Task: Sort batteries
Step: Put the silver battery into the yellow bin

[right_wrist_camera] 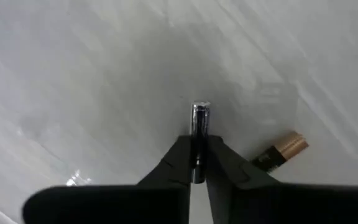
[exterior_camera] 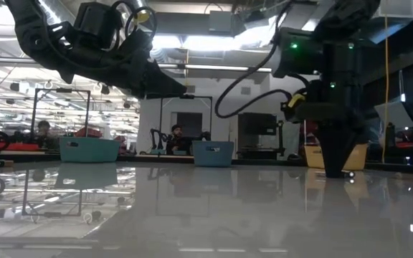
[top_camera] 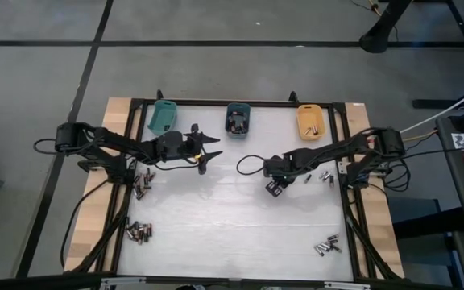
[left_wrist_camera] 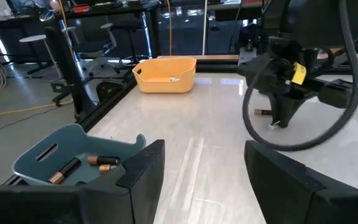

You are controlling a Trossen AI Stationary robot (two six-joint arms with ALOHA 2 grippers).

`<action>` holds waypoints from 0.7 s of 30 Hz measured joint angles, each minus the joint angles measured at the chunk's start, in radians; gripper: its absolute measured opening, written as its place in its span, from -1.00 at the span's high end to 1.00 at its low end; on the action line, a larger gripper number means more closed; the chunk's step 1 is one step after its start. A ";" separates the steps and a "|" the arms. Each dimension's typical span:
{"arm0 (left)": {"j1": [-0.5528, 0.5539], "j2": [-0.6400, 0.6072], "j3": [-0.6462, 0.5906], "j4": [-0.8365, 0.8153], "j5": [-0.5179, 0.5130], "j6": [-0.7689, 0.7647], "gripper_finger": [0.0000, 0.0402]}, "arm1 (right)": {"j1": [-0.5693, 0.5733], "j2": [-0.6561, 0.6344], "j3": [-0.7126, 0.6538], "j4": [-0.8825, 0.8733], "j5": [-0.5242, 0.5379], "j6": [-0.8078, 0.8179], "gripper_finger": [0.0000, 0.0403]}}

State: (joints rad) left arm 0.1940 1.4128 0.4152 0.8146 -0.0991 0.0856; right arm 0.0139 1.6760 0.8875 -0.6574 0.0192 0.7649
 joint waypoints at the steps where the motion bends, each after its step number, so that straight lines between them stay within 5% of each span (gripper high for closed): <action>1: 0.000 0.000 0.000 0.000 0.000 0.000 -0.04 | 0.000 0.003 0.021 -0.017 0.003 -0.014 0.84; 11: 0.031 0.000 0.000 -0.046 0.000 -0.013 -0.04 | -0.027 -0.009 0.369 -0.269 0.248 -0.250 0.93; 21: 0.037 0.000 0.000 -0.064 0.000 -0.030 -0.05 | -0.357 -0.031 0.454 -0.483 0.325 -0.430 0.92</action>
State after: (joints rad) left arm 0.2310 1.4128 0.4149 0.7509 -0.0990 0.0555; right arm -0.3435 1.6454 1.3412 -1.1402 0.3447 0.3350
